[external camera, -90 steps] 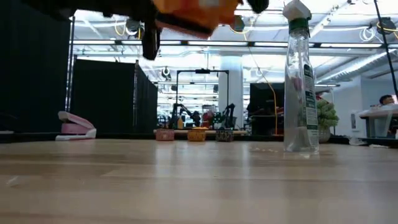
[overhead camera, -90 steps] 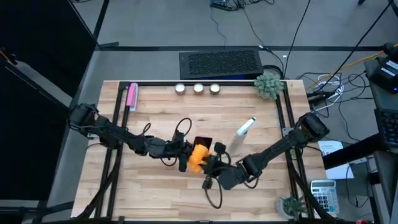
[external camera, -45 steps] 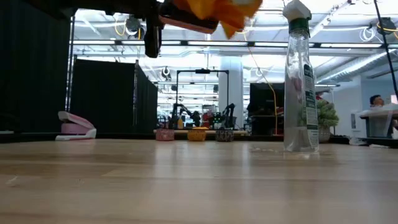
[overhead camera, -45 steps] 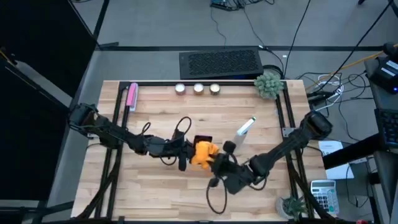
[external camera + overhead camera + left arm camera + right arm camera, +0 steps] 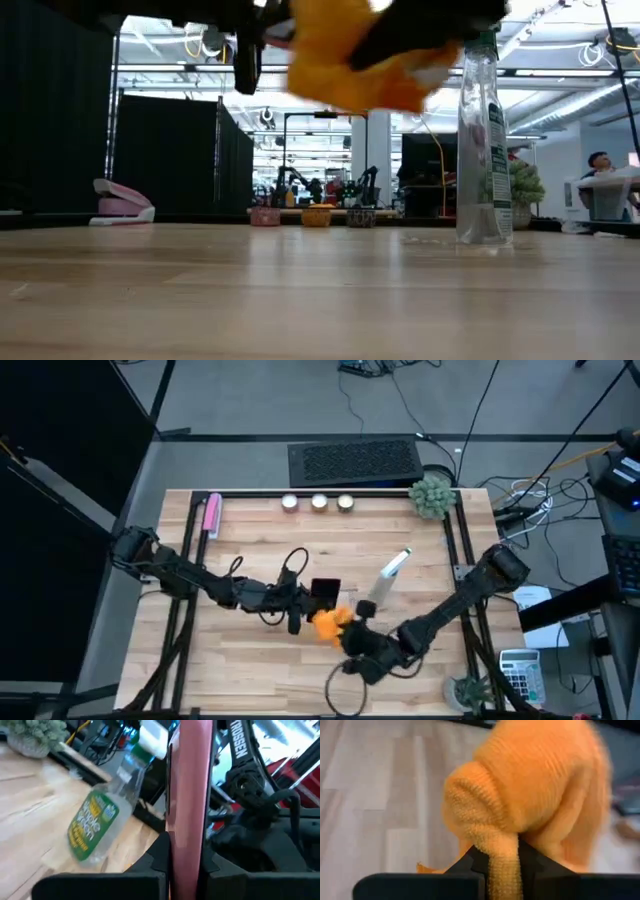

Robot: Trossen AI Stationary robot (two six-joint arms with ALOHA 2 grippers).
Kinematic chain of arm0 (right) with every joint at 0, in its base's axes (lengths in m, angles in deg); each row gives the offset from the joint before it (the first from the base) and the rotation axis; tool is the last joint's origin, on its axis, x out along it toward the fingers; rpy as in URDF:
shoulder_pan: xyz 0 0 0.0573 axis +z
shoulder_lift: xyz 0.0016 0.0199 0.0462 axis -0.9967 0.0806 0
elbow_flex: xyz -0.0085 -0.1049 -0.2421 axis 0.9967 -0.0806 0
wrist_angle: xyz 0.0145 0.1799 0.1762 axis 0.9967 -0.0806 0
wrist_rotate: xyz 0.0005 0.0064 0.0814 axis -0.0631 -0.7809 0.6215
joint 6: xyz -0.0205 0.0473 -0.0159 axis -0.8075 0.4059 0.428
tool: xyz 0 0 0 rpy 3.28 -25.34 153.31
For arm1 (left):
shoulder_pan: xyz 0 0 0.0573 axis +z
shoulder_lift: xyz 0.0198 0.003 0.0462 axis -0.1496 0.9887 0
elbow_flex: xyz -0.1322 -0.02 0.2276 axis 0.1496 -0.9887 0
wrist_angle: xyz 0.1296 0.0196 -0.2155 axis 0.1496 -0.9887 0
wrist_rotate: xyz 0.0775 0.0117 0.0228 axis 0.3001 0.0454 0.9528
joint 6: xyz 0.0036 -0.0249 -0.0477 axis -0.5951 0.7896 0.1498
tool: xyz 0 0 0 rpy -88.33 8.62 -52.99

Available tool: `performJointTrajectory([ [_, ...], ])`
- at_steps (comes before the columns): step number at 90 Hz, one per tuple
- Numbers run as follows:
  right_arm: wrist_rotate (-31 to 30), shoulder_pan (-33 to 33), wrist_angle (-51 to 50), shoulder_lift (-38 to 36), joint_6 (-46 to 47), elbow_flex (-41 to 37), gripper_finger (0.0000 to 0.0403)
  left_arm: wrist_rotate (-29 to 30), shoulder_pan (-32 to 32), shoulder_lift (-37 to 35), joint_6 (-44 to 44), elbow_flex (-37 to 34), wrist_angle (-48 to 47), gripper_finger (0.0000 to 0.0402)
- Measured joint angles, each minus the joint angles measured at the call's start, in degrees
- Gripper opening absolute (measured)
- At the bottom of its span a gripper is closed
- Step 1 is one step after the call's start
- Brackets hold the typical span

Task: Apply microfiber cloth
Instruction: Wipe the front side of the pink cellphone using the orange microfiber cloth

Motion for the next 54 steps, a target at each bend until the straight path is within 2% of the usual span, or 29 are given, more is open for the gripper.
performJointTrajectory([
  [10, -5.49, -0.64, 1.07, -3.74, -2.98, -0.02, 0.0025, -0.87, -0.11, 0.00, -0.59, -0.02, -0.08, 0.0012],
  [22, -5.47, -3.34, 6.67, -5.24, -8.14, -0.02, 0.0025, -0.08, -0.04, -0.02, -0.65, -0.04, -0.09, 0.0012],
  [37, 2.41, -5.74, 12.72, -1.69, -8.11, 0.00, 0.0025, -0.29, 0.23, 0.09, -0.96, -0.39, -1.90, 0.0012],
  [54, 6.50, -3.24, 8.39, 2.29, -3.08, 0.17, 0.0025, -1.03, 0.31, 0.37, -1.42, -0.41, -1.07, 0.0012],
])
